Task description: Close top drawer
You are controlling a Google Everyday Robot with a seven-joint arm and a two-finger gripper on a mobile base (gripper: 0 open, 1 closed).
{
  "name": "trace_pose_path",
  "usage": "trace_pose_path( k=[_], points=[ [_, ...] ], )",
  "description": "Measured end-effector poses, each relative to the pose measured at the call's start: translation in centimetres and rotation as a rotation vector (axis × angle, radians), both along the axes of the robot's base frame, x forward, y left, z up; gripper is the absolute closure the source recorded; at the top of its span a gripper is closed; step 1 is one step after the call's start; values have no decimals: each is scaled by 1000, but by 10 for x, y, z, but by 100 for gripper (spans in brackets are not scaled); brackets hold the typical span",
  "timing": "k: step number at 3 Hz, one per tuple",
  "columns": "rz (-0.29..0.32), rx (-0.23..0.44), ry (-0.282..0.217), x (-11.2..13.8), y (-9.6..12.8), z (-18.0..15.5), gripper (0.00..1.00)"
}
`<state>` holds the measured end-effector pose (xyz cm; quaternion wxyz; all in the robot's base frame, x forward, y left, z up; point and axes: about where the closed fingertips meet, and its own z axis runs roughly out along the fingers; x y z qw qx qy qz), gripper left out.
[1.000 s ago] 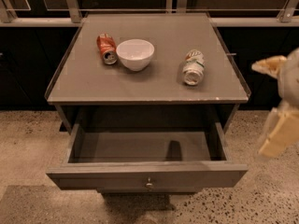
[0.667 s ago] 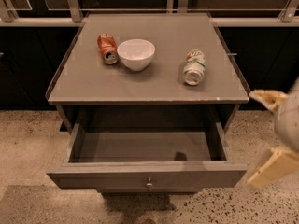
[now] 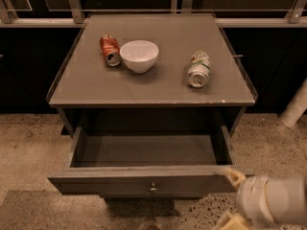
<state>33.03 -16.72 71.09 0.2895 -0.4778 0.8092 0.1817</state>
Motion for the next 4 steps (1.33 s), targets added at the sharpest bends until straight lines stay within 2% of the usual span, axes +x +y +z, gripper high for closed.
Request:
trace_pose_path(
  k=[1, 4],
  points=[
    [1, 63, 126, -32, 8, -63, 18],
    [4, 64, 128, -33, 9, -62, 88]
  ],
)
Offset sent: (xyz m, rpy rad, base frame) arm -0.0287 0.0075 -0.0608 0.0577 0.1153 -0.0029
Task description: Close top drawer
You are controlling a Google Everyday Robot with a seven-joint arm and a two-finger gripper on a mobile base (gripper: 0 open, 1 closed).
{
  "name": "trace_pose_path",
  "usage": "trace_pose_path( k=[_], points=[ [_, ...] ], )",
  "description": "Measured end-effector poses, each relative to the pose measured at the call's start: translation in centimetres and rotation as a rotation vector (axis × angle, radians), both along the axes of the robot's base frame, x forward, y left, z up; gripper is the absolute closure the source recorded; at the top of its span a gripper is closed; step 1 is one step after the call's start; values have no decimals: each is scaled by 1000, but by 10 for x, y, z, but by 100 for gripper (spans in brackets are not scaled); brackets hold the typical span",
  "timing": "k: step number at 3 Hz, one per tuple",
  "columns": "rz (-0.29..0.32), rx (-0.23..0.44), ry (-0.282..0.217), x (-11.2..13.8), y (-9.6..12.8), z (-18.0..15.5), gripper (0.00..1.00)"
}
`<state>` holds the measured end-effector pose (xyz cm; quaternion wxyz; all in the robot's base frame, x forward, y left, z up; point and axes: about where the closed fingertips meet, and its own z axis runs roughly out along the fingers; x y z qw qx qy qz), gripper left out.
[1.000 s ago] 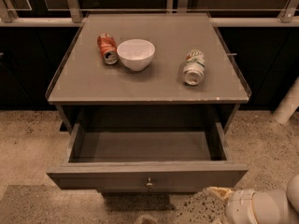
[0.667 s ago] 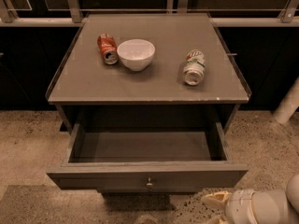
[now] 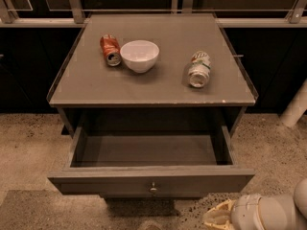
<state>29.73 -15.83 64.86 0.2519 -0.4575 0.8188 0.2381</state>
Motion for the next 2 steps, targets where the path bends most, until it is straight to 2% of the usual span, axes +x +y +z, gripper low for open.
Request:
trace_pose_path(
  k=[1, 2],
  points=[
    [-47, 2, -16, 16, -5, -8, 100],
    [-118, 7, -53, 53, -11, -26, 100]
  ],
)
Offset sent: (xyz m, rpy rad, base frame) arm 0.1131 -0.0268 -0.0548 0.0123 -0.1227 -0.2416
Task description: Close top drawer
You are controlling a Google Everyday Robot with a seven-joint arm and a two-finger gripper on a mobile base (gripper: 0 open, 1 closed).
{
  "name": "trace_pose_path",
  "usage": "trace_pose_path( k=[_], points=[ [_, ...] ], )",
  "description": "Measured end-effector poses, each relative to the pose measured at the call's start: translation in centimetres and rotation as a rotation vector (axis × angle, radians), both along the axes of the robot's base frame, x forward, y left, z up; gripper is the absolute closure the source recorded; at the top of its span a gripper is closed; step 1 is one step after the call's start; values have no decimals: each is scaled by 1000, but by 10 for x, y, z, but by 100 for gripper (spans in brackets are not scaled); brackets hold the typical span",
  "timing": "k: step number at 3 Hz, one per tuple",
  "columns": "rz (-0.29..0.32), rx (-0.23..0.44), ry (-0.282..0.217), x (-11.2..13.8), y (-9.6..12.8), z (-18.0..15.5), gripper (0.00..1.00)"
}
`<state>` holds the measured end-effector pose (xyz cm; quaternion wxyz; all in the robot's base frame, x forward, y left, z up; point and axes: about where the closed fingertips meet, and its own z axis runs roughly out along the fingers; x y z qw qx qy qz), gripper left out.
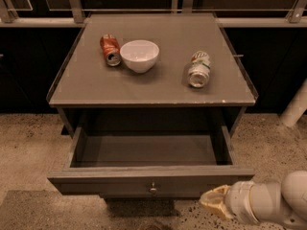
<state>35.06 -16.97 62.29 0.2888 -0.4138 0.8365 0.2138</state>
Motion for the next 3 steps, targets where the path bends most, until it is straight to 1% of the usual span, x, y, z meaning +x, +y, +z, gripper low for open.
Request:
trace_pose_path(
  k=[1, 2, 3],
  points=[
    [-90, -1, -36, 45, -11, -24, 100],
    [-98, -3, -39, 48, -12, -26, 100],
    [-178, -28, -95, 78, -20, -26, 100]
  ],
)
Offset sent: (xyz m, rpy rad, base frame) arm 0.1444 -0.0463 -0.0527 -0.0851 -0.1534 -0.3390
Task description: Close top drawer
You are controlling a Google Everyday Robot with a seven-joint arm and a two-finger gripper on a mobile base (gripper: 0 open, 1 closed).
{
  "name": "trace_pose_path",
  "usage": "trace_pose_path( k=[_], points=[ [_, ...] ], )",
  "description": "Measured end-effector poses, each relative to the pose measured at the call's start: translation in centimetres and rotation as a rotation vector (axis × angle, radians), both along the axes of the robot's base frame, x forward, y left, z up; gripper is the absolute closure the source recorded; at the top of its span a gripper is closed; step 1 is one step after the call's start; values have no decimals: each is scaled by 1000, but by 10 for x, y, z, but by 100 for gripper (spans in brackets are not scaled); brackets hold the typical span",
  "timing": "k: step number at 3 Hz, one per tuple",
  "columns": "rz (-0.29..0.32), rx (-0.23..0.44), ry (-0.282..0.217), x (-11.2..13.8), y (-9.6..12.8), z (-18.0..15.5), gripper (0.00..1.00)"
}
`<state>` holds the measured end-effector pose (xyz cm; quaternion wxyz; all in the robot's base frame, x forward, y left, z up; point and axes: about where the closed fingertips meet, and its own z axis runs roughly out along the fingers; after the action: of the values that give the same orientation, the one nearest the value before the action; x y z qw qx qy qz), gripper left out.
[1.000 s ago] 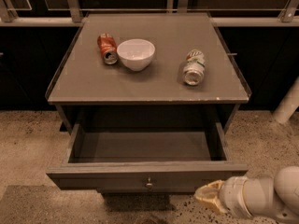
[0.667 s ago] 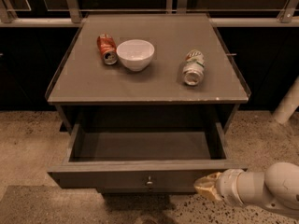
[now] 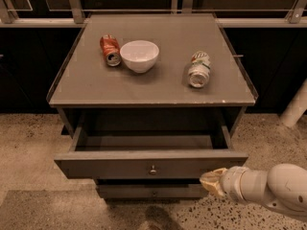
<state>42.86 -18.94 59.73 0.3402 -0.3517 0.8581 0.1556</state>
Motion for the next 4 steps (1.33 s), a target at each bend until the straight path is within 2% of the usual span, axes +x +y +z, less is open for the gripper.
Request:
trace_pose_path(
  k=[1, 2, 4],
  points=[
    [0, 0, 0, 0, 0, 0, 100],
    [-25, 39, -25, 11, -6, 1, 100],
    [-29, 59, -125, 57, -9, 18, 100]
  ],
)
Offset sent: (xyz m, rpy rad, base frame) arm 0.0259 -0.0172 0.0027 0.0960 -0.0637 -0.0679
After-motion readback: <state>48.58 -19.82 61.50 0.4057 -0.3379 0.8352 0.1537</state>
